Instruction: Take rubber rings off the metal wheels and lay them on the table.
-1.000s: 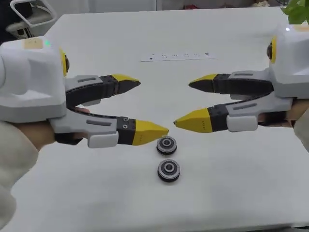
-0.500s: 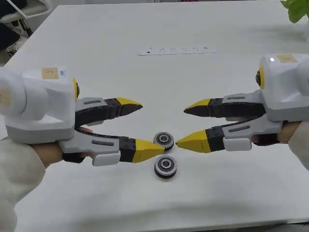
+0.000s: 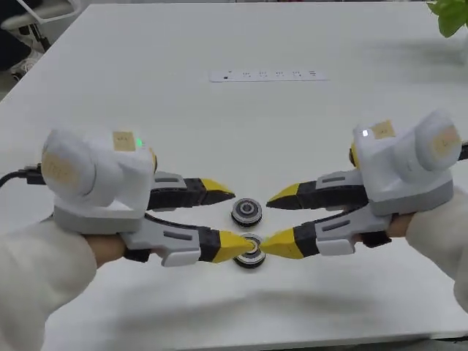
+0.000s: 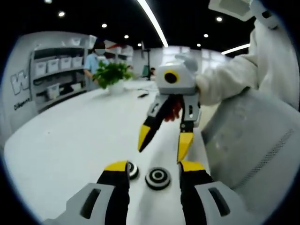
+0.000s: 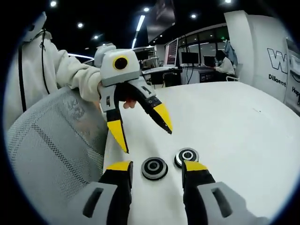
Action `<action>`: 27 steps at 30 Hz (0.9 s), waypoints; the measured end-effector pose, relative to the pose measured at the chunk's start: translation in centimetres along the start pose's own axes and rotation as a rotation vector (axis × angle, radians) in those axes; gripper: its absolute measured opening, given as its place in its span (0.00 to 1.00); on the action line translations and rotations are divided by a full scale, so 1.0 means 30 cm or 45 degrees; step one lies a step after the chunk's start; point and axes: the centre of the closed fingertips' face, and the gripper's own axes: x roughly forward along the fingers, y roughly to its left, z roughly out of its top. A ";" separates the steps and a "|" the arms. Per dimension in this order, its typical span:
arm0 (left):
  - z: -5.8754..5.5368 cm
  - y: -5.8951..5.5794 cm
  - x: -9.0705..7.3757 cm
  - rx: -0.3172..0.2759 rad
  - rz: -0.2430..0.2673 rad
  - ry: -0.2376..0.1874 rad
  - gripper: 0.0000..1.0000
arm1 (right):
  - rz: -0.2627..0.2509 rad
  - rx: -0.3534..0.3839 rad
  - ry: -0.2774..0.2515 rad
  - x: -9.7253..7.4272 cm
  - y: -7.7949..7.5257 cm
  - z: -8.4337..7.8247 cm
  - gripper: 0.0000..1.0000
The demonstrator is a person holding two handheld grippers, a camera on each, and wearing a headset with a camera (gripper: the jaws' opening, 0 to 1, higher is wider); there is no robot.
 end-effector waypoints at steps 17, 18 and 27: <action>-0.071 -0.018 0.054 0.025 -0.045 0.075 0.29 | 0.022 -0.017 0.106 0.037 -0.006 -0.092 0.29; -0.074 -0.017 0.056 0.026 -0.044 0.078 0.29 | 0.018 -0.015 0.105 0.038 -0.008 -0.093 0.29; -0.117 -0.005 0.072 0.034 -0.038 0.127 0.23 | 0.008 -0.009 0.125 0.047 -0.014 -0.105 0.26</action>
